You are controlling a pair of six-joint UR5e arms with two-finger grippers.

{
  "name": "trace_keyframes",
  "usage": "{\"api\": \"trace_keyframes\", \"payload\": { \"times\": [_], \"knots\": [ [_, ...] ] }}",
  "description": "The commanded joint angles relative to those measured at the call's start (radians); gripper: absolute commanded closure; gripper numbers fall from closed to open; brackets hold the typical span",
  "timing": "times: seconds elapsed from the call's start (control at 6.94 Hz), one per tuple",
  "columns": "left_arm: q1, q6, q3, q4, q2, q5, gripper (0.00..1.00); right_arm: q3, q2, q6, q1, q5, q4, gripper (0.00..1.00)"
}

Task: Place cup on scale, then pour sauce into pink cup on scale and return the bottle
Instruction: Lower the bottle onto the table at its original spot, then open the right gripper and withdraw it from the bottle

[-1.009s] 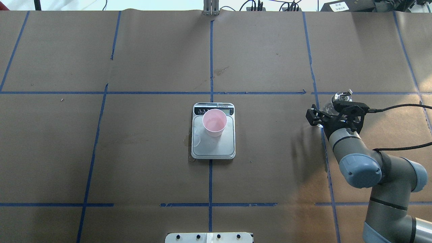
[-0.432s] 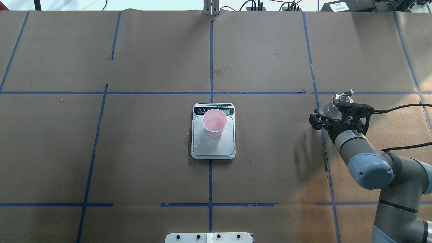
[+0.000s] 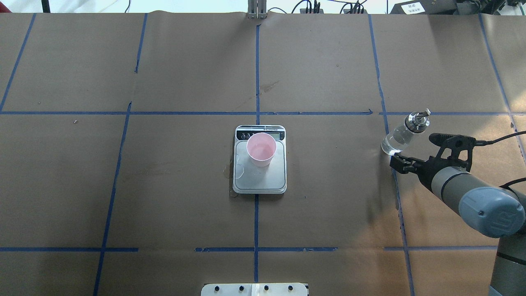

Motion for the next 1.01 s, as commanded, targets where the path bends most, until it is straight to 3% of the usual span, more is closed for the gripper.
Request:
{"api": "trace_keyframes", "payload": {
  "times": [0.0,0.29,0.58,0.72,0.86],
  "knots": [
    [0.000,0.000,-0.002,0.000,0.000,0.000,0.00,0.158,0.007,-0.001,0.098,0.303,-0.257,0.00],
    [0.000,0.000,-0.003,0.000,0.000,0.000,0.00,0.190,0.003,-0.065,0.217,0.493,-0.280,0.00],
    [0.000,0.000,-0.009,0.000,0.000,-0.002,0.00,0.188,-0.005,-0.236,0.458,0.833,-0.304,0.00],
    [0.000,0.000,-0.008,0.000,0.000,-0.002,0.00,0.187,-0.003,-0.363,0.576,0.942,-0.349,0.00],
    [0.000,0.000,-0.008,0.000,0.000,-0.002,0.00,0.176,-0.003,-0.509,0.651,0.993,-0.408,0.00]
  ]
}}
